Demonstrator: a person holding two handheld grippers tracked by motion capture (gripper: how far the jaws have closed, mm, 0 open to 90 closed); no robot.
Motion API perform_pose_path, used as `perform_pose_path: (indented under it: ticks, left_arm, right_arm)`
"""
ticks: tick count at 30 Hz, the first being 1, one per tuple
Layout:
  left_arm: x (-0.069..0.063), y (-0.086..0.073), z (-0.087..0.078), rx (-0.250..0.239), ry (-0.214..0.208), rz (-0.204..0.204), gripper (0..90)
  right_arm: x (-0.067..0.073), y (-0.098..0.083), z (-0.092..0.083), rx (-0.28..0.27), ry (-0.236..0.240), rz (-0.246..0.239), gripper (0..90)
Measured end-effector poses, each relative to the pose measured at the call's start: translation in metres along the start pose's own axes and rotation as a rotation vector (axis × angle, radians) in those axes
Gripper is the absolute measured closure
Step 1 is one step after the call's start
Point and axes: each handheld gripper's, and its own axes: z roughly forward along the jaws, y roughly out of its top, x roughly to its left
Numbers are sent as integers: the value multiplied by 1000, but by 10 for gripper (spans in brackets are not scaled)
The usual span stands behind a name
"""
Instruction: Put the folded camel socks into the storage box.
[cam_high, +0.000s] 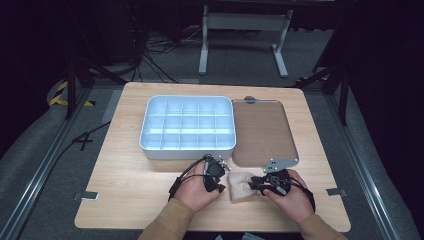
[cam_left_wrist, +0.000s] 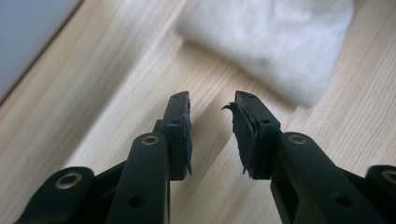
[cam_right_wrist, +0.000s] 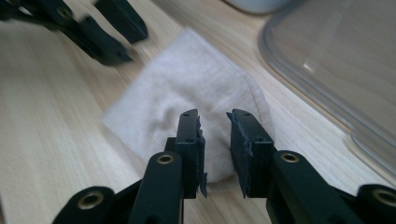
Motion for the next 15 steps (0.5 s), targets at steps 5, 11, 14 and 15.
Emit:
perform_pose_path:
  ticks: [5,11,14,15]
  left_arm:
    - [2,0,2,-1,2,1,679]
    - [0,3,6,-14,6,36,714]
    - [-2,3,8,-18,12,42,754]
    - [-2,4,9,-17,11,48,767]
  right_arm:
    - [0,-1,3,23,10,14,725]
    - [2,-1,4,34,55,38,728]
    - [3,-1,3,31,63,55,726]
    - [3,0,2,25,62,57,732]
